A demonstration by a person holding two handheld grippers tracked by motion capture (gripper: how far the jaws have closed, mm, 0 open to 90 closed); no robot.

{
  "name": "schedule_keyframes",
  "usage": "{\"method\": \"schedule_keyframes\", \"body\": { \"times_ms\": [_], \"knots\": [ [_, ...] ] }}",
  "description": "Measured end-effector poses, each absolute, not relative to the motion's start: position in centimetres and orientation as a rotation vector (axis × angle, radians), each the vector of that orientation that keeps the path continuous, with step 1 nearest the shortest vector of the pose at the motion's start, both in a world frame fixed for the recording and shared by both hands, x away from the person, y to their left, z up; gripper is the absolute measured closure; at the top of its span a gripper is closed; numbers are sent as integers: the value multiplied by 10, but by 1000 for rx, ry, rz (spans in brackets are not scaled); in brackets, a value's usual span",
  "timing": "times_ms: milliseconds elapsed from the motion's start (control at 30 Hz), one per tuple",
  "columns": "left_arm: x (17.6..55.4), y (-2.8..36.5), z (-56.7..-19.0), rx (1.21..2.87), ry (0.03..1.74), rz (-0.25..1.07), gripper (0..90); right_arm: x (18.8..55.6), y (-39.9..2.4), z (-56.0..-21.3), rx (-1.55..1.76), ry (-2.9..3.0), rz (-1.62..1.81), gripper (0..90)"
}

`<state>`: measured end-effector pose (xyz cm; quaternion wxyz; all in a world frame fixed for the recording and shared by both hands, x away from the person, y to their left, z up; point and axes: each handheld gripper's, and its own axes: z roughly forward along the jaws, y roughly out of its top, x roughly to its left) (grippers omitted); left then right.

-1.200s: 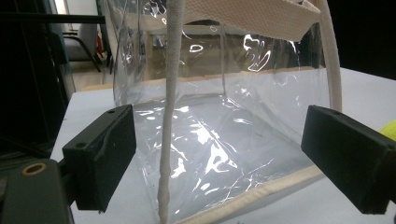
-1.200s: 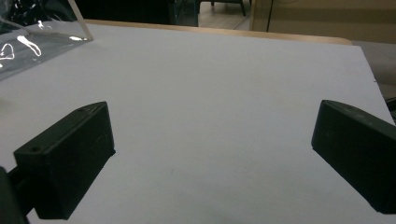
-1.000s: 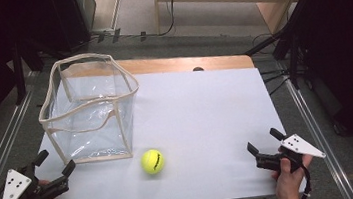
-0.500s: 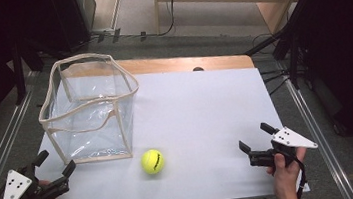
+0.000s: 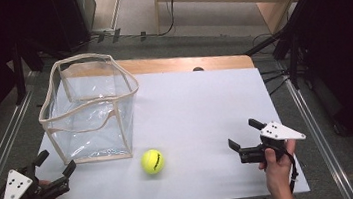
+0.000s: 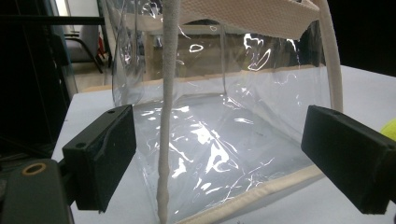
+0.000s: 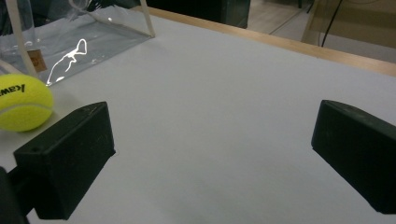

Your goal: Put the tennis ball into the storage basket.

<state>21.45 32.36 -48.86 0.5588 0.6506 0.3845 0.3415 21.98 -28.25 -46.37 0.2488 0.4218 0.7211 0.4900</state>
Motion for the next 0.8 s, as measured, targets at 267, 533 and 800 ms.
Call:
{"method": "schedule_keyframes", "body": {
  "times_ms": [267,533,800],
  "knots": [
    [214,323,-489,1532,899,803,104,226,-271,-454,1106,2000,1348,0],
    [214,323,-489,1535,903,802,104,233,-258,-450,1063,2068,1366,0],
    [215,323,-489,1536,904,803,104,239,-245,-447,1039,2109,1370,0]
  ]
}}
